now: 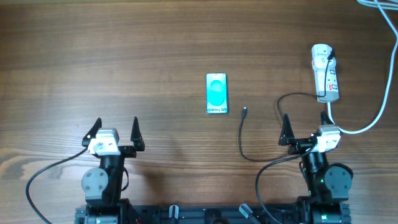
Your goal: Plug charger to phone and switch on socket
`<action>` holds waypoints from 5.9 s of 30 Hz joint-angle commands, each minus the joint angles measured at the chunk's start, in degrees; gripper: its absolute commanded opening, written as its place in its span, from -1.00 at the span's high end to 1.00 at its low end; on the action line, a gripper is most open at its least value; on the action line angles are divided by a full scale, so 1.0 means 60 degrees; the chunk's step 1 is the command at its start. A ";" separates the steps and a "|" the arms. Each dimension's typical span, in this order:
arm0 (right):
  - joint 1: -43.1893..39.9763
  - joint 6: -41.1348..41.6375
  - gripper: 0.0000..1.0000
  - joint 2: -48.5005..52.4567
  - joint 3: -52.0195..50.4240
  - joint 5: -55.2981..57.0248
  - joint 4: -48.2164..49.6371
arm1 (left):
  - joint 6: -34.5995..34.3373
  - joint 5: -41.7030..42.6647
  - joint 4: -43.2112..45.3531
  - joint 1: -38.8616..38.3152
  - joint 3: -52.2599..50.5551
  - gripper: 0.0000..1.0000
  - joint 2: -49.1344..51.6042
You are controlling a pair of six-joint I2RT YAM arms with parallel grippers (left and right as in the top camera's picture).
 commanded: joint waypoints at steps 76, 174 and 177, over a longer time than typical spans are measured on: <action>0.0055 0.0117 -1.00 -0.0102 -0.0015 0.0131 0.0026 | -0.6025 0.0138 -1.4648 -0.5865 1.9077 -0.99 1.8185; 0.0055 0.0124 -1.00 -0.0102 -0.0015 0.0127 0.0026 | -0.6043 -0.1406 -0.9384 -0.6488 1.9139 -0.99 2.3125; 0.0055 0.0120 -1.00 -0.0102 -0.0015 0.0127 0.0026 | -0.6040 -0.1195 -0.9424 -0.6484 1.9136 -1.00 2.3125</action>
